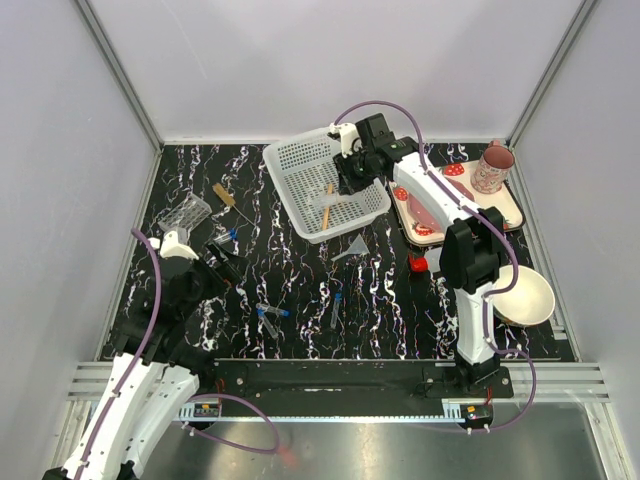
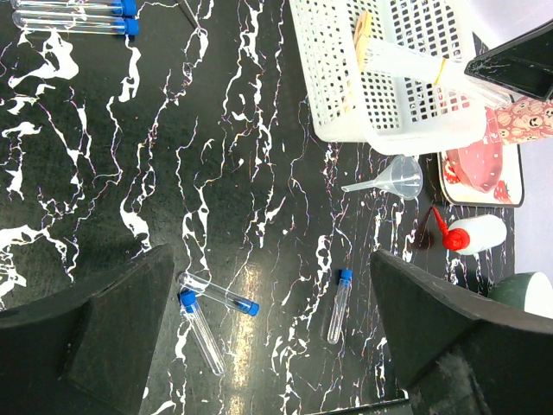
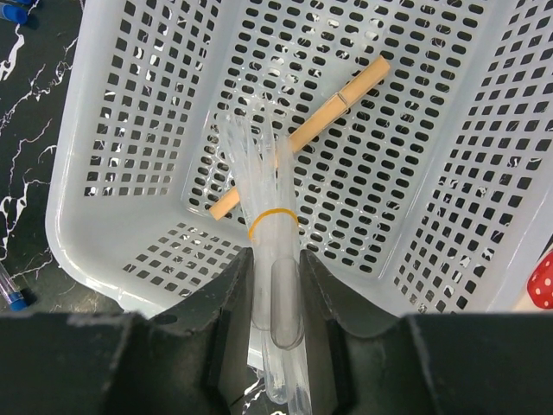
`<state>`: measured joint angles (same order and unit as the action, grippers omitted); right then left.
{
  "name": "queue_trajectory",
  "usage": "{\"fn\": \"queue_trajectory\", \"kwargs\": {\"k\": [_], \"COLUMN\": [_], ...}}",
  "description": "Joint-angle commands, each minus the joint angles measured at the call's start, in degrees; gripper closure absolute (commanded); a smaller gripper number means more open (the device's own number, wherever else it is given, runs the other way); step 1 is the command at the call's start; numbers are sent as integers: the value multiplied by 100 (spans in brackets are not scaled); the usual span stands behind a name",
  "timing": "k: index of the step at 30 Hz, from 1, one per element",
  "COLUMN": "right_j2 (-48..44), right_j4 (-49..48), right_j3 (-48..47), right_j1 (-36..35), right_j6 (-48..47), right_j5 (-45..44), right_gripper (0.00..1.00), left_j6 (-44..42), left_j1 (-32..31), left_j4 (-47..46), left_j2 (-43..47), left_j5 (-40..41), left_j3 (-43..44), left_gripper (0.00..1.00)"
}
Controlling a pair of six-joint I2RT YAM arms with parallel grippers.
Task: Organize the chemistry lab equipment
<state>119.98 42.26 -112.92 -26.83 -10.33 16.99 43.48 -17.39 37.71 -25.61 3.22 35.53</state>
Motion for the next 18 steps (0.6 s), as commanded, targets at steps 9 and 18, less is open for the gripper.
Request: {"fn": "queue_trajectory", "kwargs": {"k": [9,18], "right_j2": [87,-141], "right_j4": [-104,54], "right_j3": [-204,-125], "right_j1": [37,134], "right_j6": [101,-135], "right_j5": [-73,295], "right_gripper": [66,7], "left_j6": [20,-173], "left_j1": [25,25], "left_j4": [-185,-291], "left_j2": [47,-330], "left_j5": [-111,-287], "left_j3": [-28,208], "left_gripper": [1,1]}}
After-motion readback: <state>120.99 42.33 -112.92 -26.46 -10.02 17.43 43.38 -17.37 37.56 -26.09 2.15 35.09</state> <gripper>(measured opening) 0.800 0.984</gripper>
